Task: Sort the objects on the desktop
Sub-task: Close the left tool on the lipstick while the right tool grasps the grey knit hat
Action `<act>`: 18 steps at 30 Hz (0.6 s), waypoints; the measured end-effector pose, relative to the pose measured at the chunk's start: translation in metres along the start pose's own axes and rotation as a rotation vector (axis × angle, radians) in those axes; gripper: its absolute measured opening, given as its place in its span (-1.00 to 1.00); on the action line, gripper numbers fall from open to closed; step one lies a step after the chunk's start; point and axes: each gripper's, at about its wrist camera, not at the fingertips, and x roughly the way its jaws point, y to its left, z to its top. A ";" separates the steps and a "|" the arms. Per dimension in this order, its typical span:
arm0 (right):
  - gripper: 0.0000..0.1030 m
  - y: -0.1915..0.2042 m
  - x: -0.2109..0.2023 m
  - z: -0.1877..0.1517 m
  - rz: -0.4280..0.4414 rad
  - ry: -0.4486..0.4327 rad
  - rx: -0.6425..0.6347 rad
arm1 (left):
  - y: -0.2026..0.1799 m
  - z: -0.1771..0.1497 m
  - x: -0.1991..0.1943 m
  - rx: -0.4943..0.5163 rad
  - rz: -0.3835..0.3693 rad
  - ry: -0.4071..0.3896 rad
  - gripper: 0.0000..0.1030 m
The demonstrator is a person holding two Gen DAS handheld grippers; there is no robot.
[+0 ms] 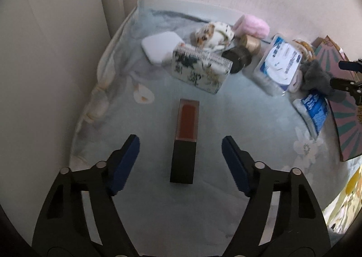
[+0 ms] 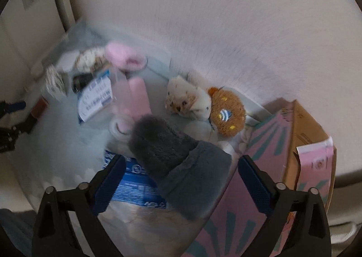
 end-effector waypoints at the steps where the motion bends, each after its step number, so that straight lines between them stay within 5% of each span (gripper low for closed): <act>1: 0.73 0.000 0.003 0.001 -0.001 0.008 -0.007 | 0.000 -0.001 0.005 -0.001 0.000 0.001 0.30; 5: 0.30 0.001 0.027 -0.001 0.021 0.077 -0.032 | -0.001 -0.003 0.012 0.011 0.020 -0.014 0.03; 11: -0.26 -0.006 0.027 0.000 0.065 0.063 -0.029 | 0.004 -0.003 0.012 -0.001 0.011 -0.031 -0.63; 18: -0.56 -0.012 0.012 -0.001 0.071 0.028 -0.017 | 0.003 -0.005 0.003 0.010 0.036 -0.032 -0.64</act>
